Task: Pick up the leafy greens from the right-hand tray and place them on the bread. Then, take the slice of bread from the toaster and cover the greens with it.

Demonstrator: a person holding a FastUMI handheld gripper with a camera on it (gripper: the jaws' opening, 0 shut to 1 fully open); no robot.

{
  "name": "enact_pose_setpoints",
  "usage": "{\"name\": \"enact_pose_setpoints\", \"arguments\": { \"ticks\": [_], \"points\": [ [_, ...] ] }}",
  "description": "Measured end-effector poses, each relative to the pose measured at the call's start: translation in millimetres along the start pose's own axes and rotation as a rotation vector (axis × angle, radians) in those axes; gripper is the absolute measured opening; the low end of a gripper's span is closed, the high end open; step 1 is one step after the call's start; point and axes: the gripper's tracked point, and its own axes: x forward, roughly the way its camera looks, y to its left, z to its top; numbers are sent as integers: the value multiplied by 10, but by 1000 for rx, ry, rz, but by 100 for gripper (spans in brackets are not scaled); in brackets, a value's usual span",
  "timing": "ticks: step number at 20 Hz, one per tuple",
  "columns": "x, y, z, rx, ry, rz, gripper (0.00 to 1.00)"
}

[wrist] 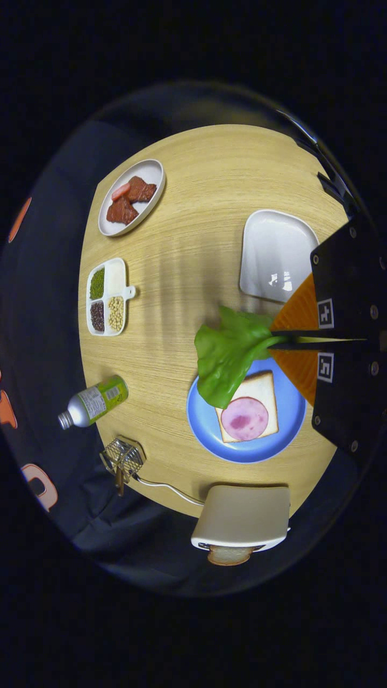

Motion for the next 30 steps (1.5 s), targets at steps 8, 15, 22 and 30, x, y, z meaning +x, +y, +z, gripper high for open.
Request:
{"name": "enact_pose_setpoints", "arguments": {
  "ticks": [8, 15, 22, 30],
  "points": [
    [226, 440, 97, -51, 35, 4, 2],
    [460, 630, 116, -61, 66, -1, 3],
    [476, 795, 102, -80, 76, 18, 20],
    [327, 886, 172, -104, 21, 71, 46]
  ]
}}
